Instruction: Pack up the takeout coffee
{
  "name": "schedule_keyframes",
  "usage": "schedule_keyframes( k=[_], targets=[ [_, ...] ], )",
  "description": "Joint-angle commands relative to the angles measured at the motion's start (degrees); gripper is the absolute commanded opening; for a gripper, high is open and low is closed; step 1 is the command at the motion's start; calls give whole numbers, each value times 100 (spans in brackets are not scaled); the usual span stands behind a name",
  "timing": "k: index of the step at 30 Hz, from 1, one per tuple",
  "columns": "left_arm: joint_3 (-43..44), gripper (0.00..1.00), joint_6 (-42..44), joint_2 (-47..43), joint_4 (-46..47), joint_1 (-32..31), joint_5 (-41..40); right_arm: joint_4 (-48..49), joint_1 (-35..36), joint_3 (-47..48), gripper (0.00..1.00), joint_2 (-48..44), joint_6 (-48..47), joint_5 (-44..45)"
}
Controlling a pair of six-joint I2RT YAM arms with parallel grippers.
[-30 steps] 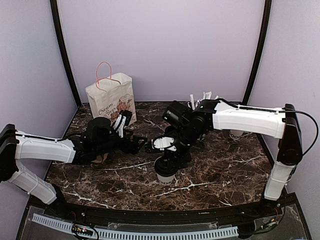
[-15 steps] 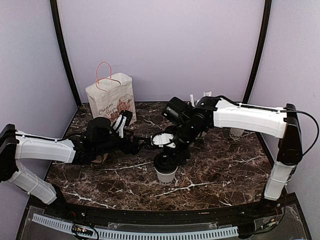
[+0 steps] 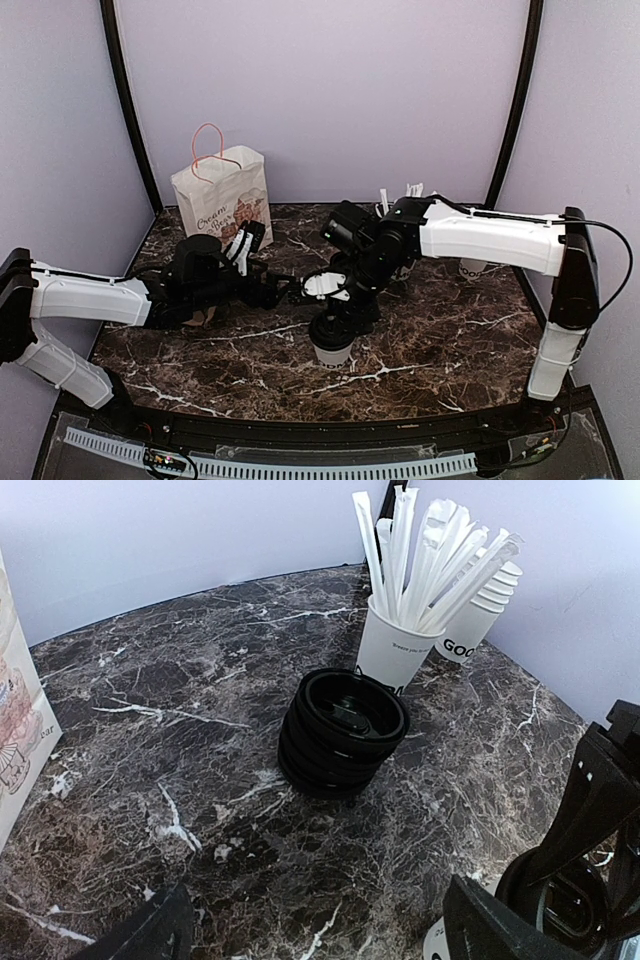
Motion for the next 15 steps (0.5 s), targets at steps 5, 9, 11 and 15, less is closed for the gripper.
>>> schedule_keyframes(
  k=[5,9,11,15],
  targets=[
    [1,89,49,10,76,21,78,-72,42,104,66,124,-20,-61],
    [14,89,28,28,78,21,109,-72,40,28,68,117,-28,-65],
    [12,89,-6,37,72,21,134,-61,47,-21,69,70,-24,-71],
    [17,90,-74,23,29,22,207,-78,41,27,74,-111,19,-66]
  ],
)
